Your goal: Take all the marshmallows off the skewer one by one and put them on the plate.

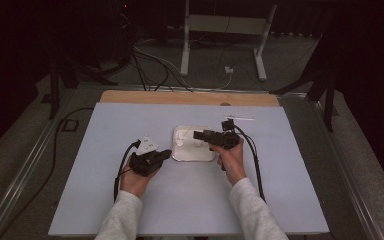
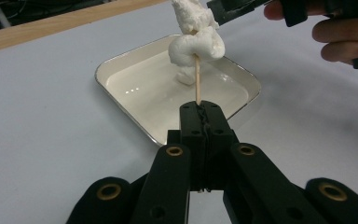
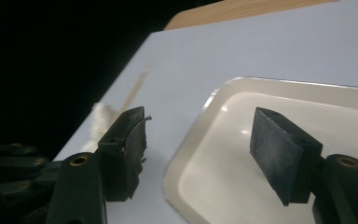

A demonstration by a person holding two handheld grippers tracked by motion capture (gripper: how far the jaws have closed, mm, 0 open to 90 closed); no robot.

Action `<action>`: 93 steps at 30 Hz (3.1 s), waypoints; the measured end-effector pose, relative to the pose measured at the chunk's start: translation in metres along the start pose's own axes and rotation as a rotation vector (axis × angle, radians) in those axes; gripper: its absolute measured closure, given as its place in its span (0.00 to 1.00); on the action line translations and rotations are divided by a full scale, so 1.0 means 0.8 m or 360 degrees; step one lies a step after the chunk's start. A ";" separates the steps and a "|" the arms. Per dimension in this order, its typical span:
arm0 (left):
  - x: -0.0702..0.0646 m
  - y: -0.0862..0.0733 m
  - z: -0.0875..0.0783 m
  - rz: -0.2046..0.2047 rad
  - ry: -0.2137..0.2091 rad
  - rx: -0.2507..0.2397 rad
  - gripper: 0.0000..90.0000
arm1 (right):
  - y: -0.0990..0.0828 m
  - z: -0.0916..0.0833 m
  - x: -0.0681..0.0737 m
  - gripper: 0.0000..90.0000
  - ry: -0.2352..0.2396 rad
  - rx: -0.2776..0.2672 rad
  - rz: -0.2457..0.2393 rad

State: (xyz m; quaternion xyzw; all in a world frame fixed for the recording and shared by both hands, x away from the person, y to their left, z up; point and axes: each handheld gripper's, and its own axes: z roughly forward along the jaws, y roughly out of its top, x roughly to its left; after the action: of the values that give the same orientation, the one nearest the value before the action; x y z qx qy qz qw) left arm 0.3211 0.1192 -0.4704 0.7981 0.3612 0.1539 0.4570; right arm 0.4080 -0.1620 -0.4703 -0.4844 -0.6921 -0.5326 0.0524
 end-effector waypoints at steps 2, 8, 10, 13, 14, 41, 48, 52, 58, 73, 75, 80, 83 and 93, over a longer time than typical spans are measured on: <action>0.000 0.000 0.000 -0.0001 0.0002 -0.0001 1.00 | -0.001 0.000 0.005 0.40 0.0024 0.0002 -0.0003; -0.001 0.001 -0.001 0.0000 0.0014 -0.0017 1.00 | -0.003 0.003 0.018 0.41 0.0124 0.0013 -0.0005; -0.002 0.001 -0.001 0.0004 0.0012 -0.0027 1.00 | -0.004 0.006 0.022 0.43 0.0154 0.0030 -0.0002; -0.005 0.002 -0.001 0.0013 0.0008 -0.0036 1.00 | -0.006 0.011 0.028 0.44 0.0200 0.0036 0.0006; -0.005 0.002 -0.001 0.0022 0.0008 -0.0037 1.00 | -0.006 0.013 0.029 0.45 0.0220 0.0035 0.0015; -0.012 0.000 -0.004 0.0171 0.0041 -0.0043 1.00 | 0.001 0.002 0.029 0.88 0.0342 -0.0052 0.0265; -0.016 0.001 -0.003 0.0193 0.0003 -0.0054 1.00 | 0.010 -0.015 0.024 0.88 0.0284 -0.0126 0.0246; -0.012 -0.004 -0.005 0.0219 0.0056 0.0010 1.00 | 0.012 -0.023 0.017 0.89 0.0249 -0.0207 0.0277; 0.009 -0.010 -0.013 0.0088 0.0084 -0.0024 1.00 | 0.031 -0.064 0.004 0.89 0.0136 -0.0316 0.0192; 0.004 -0.006 -0.010 0.0061 0.0058 -0.0049 1.00 | 0.006 -0.016 -0.005 0.85 -0.0194 0.0012 -0.0035; 0.004 -0.005 -0.010 0.0059 0.0056 -0.0051 1.00 | 0.000 -0.009 -0.010 0.85 -0.0213 0.0041 -0.0020; 0.002 -0.005 -0.008 0.0060 0.0051 -0.0046 1.00 | -0.006 0.000 -0.012 0.59 -0.0278 0.0092 -0.0039; 0.001 -0.004 -0.008 0.0060 0.0050 -0.0047 1.00 | -0.005 0.000 -0.012 0.48 -0.0306 0.0099 -0.0044; -0.003 -0.003 -0.004 0.0061 0.0054 -0.0049 1.00 | -0.005 -0.002 0.003 0.37 -0.0066 0.0073 -0.0005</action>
State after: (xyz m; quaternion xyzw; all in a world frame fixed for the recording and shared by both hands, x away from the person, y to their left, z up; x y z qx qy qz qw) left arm 0.3167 0.1206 -0.4708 0.7950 0.3513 0.1817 0.4600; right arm 0.4025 -0.1617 -0.4709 -0.4929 -0.7059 -0.5064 0.0485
